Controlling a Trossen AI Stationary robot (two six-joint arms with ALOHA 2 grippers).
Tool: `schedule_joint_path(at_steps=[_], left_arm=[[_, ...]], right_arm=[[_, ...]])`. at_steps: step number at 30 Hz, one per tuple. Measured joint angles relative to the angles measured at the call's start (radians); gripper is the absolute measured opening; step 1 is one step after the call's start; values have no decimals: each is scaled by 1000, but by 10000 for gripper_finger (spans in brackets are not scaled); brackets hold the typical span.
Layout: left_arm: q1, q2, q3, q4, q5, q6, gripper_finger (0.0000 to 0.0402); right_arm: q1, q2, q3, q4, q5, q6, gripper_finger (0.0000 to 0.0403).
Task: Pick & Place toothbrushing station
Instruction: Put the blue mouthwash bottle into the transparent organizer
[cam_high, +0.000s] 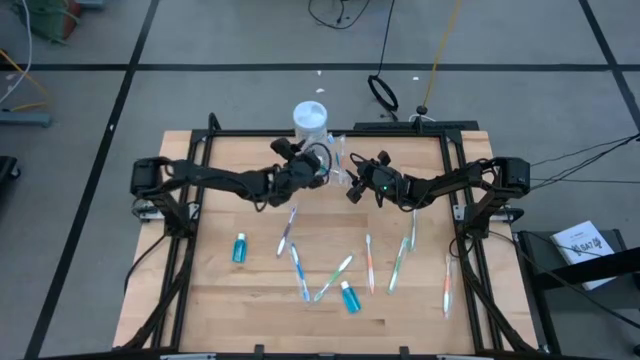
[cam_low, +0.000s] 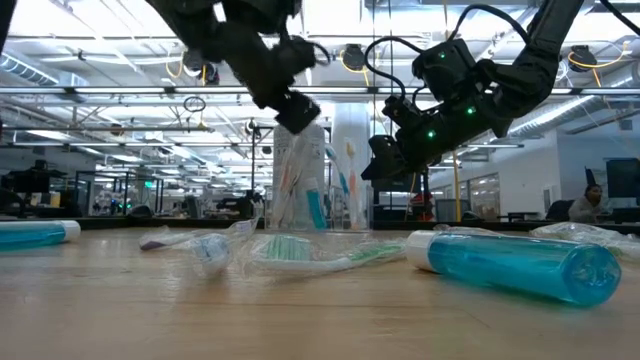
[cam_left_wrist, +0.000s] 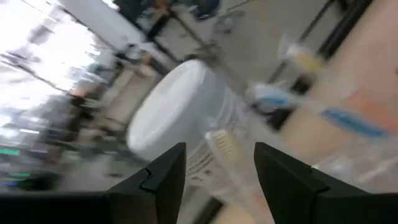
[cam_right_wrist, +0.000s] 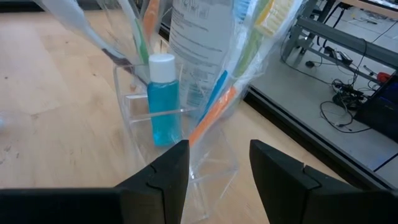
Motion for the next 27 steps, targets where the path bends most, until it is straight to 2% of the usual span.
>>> schedule_joint_path(at_steps=[5,8,11,13,17,20,22,24,27], left_arm=[[40,-137,1,-235,235,-242,196],[58,-191,0,-330,288,-306,196],[77,-220,0,-426,306,-313,195],[93,-225,0,-519,365,-304,195],[111,-225,-34,-609,647,-342,195],[110,-223,-113,-561,896,-277,195],[105,-223,-179,-432,1012,-208,195],[106,-219,-244,-254,1075,-193,195],[115,-210,-316,-6,1067,-196,195]], right_arm=[[0,0,0,-7,0,0,160],[0,0,0,-11,0,0,160],[0,0,0,-12,0,0,160],[0,0,0,-12,0,0,160],[0,0,0,-12,0,0,160],[0,0,0,-12,0,0,160],[0,0,0,-12,0,0,160],[0,0,0,-12,0,0,160],[0,0,0,-12,0,0,160]])
